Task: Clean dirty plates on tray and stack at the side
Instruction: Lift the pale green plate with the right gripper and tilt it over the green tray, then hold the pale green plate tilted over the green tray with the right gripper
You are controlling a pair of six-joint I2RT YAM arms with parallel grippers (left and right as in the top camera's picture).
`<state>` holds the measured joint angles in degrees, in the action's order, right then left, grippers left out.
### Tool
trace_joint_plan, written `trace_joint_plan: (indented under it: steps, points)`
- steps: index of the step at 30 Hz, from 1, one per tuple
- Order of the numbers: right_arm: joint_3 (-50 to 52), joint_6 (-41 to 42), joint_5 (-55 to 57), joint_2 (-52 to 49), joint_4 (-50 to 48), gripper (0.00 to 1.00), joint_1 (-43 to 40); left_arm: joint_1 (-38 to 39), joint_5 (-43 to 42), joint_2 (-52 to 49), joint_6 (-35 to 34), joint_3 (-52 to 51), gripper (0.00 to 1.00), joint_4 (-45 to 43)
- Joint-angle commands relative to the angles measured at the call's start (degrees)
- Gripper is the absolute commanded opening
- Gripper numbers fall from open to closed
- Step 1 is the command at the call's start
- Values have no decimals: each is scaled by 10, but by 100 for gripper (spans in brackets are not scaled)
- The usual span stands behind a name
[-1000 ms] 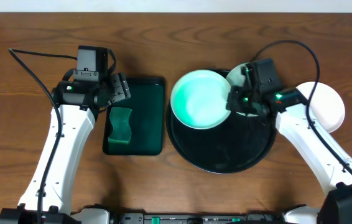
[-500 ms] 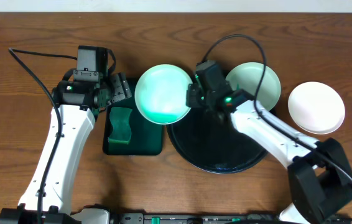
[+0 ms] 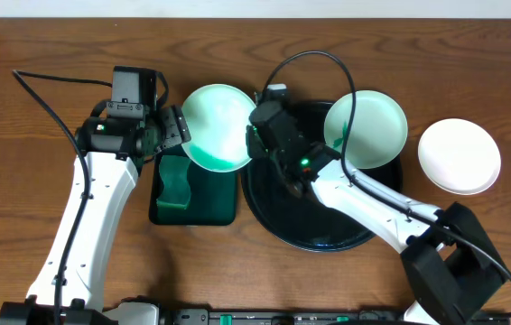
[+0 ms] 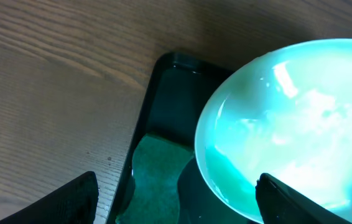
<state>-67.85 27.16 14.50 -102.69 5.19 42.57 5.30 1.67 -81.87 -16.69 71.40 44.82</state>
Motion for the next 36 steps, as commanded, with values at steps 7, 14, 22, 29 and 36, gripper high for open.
trace_joint_plan:
  steps: [7,14,22,29,36]
  points:
    - [-15,-143,63,-2,-56,1,18,-2,3,-1,-1,3,82,1]
    - [-16,-247,110,-2,-108,1,34,-2,3,-1,-1,3,82,1]
    - [-16,-421,205,-2,-222,1,76,-2,3,-1,-1,3,82,1]
    - [-16,-546,259,-2,-317,1,99,-2,3,-1,-1,3,82,1]
    - [-16,-571,262,-2,-333,1,108,-2,3,-1,-1,3,82,1]
